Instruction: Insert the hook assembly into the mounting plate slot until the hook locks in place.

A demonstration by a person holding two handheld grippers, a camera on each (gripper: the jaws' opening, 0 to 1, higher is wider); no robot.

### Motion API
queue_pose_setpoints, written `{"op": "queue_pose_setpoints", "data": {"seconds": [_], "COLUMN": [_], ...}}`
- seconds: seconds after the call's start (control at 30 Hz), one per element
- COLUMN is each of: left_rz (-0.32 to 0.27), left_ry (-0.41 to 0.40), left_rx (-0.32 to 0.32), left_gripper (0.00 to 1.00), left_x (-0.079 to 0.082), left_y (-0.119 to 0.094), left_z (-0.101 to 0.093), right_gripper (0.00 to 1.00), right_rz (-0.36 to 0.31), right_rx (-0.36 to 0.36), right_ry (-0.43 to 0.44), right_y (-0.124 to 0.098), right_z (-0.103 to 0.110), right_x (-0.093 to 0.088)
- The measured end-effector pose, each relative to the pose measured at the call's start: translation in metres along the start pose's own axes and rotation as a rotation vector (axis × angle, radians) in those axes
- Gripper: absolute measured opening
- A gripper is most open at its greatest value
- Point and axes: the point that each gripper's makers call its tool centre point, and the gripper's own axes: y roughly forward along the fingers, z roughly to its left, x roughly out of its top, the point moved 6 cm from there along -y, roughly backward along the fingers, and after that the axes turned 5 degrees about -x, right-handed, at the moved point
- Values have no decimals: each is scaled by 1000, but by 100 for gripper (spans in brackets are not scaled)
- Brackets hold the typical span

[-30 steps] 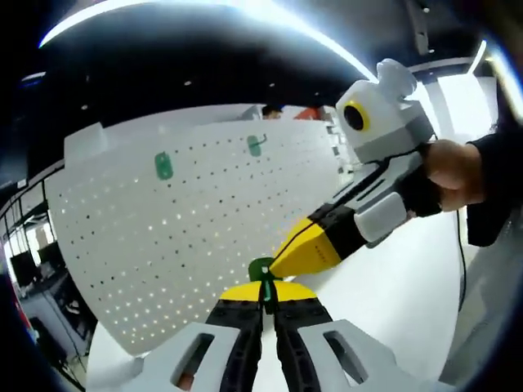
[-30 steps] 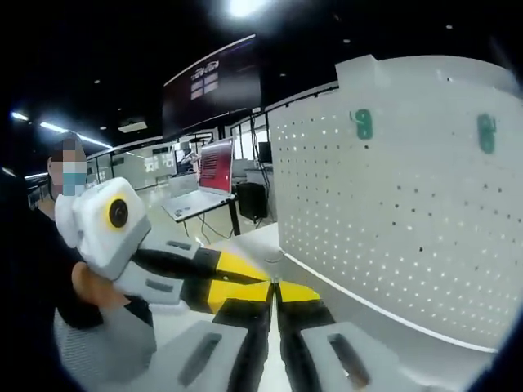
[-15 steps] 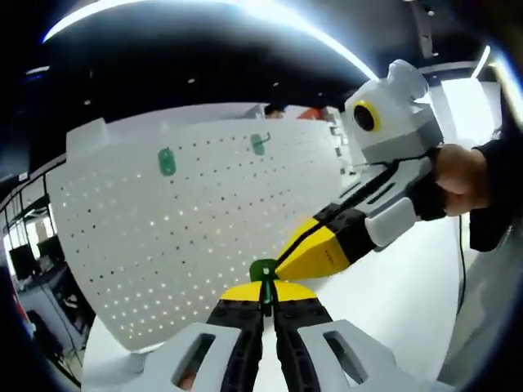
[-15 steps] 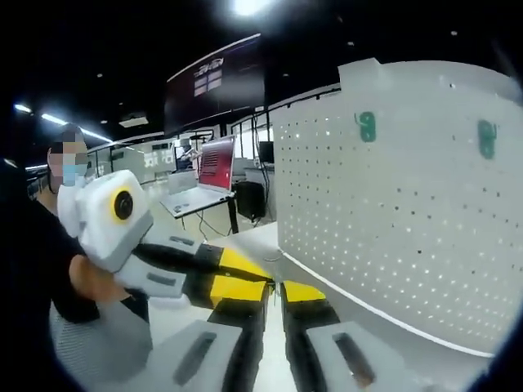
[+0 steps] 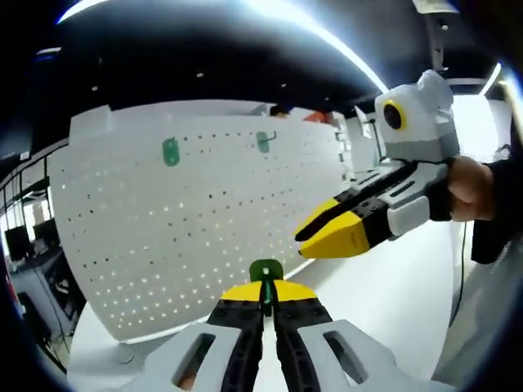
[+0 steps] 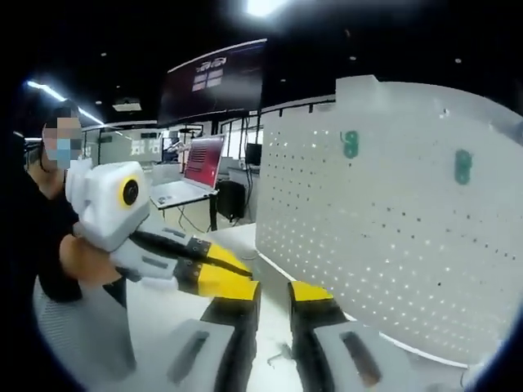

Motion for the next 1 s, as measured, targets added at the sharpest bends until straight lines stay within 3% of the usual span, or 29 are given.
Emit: {"op": "queue_pose_setpoints", "data": {"seconds": [0.2, 0.6, 0.73, 1.0], "left_rz": [11, 17, 7, -25], "left_ry": [-13, -74, -82, -62], "left_rx": [0, 32, 41, 39], "left_gripper": [3, 3, 3, 3], "left_x": [-3, -5, 5, 46], "left_y": [1, -1, 1, 15], "left_z": [0, 2, 3, 6], "right_gripper": [23, 31, 34, 39], "right_rz": [-37, -44, -49, -69], "right_rx": [-144, -184, -168, -169], "right_ry": [-14, -62, -35, -8], "right_y": [-14, -17, -18, -25], "right_z": [-25, -33, -34, -41], "right_x": [1, 7, 9, 14]}}
